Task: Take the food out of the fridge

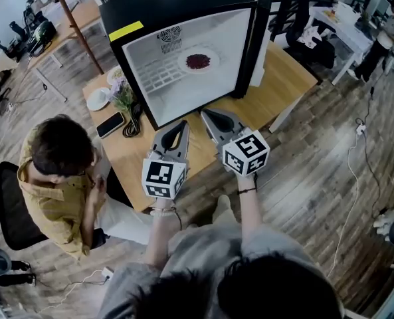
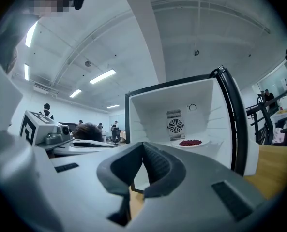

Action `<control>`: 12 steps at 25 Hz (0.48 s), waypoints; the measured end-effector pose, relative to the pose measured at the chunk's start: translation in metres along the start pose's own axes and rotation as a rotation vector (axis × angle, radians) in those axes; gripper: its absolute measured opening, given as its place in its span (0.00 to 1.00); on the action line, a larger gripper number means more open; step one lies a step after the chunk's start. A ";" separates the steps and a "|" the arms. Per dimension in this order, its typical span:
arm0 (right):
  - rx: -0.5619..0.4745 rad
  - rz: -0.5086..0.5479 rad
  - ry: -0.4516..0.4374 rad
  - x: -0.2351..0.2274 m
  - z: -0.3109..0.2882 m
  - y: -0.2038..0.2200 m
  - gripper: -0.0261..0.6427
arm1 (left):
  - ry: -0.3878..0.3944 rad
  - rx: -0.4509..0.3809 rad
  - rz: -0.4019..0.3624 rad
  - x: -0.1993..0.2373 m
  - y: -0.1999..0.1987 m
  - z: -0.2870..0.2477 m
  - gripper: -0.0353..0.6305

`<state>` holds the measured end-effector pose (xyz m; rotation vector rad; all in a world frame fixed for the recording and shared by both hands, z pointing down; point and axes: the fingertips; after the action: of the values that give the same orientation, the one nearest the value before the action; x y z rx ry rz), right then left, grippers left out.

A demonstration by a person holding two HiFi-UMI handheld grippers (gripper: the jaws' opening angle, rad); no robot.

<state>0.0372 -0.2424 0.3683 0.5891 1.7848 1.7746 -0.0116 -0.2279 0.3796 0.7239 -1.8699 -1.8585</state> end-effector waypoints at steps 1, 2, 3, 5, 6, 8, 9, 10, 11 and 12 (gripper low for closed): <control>0.007 -0.002 -0.009 -0.004 -0.003 0.002 0.05 | -0.002 0.003 0.001 0.000 0.001 -0.004 0.06; 0.014 -0.003 -0.021 -0.007 -0.006 0.003 0.05 | -0.003 0.006 0.000 0.001 0.003 -0.009 0.06; 0.020 -0.004 -0.034 -0.011 -0.009 0.004 0.05 | -0.003 0.010 -0.002 0.001 0.004 -0.014 0.06; 0.031 -0.007 -0.060 -0.018 -0.015 0.005 0.05 | -0.009 0.019 -0.006 0.003 0.006 -0.024 0.06; 0.036 -0.006 -0.069 -0.021 -0.018 0.005 0.05 | -0.015 0.021 -0.007 0.005 0.007 -0.028 0.06; 0.043 -0.005 -0.086 -0.029 -0.024 0.006 0.05 | -0.030 0.022 -0.004 0.008 0.009 -0.037 0.06; 0.045 -0.006 -0.093 -0.033 -0.025 0.006 0.05 | -0.037 0.023 -0.003 0.009 0.010 -0.042 0.06; 0.047 -0.008 -0.099 -0.038 -0.026 0.007 0.05 | -0.044 0.023 -0.003 0.009 0.010 -0.046 0.06; 0.049 -0.011 -0.104 -0.043 -0.027 0.008 0.05 | -0.052 0.022 -0.003 0.009 0.011 -0.051 0.06; 0.050 -0.014 -0.108 -0.048 -0.028 0.009 0.05 | -0.060 0.021 -0.003 0.009 0.011 -0.055 0.06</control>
<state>0.0543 -0.2947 0.3800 0.6785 1.7592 1.6608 0.0143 -0.2774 0.3915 0.6851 -1.9290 -1.8842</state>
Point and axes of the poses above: the fingertips, and each gripper's own axes: z backward along the fingers, x to its left, y out of its underside, and after that the axes turned 8 degrees about -y, right-handed
